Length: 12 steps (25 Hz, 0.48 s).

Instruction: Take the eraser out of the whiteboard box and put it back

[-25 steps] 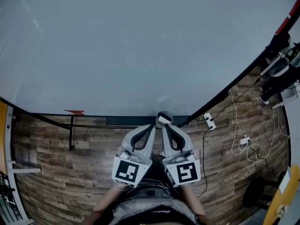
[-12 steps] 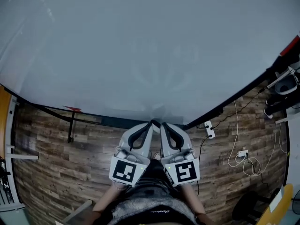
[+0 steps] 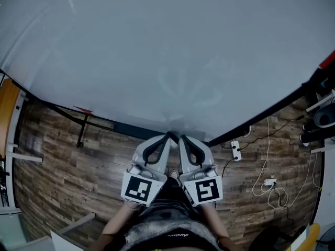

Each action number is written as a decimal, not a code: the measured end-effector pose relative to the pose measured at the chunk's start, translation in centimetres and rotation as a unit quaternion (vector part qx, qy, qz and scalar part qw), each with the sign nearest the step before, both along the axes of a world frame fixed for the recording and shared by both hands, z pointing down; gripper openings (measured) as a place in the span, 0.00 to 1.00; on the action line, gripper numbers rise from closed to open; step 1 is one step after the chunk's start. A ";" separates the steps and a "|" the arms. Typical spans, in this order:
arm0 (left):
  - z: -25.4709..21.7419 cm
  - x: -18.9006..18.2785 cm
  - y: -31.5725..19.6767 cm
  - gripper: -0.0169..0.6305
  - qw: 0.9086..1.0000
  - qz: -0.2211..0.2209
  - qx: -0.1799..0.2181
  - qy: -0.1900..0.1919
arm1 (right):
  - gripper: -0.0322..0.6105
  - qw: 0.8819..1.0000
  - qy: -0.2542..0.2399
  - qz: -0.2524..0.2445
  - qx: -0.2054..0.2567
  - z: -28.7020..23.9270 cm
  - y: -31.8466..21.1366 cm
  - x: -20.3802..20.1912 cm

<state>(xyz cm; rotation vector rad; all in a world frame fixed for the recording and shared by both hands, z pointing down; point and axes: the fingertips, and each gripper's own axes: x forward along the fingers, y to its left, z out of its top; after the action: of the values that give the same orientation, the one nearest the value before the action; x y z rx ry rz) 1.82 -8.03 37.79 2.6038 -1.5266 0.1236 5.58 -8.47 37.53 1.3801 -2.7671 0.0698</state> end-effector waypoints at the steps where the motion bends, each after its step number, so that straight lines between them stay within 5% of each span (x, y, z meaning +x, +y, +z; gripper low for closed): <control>1: 0.1 0.0 0.0 0.03 1.000 -0.003 -0.001 0.002 | 0.05 1.000 0.002 -0.005 -0.001 0.1 -0.1 -0.1; 12: -0.1 -1.8 -1.0 0.03 1.000 0.003 0.004 0.004 | 0.05 1.000 0.005 0.014 0.008 0.0 -1.4 -1.2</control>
<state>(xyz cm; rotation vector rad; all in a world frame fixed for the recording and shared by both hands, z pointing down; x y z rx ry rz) 0.04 -9.06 37.71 2.6112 -1.5208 0.1086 4.34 -9.85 37.49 1.4189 -2.7480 0.0413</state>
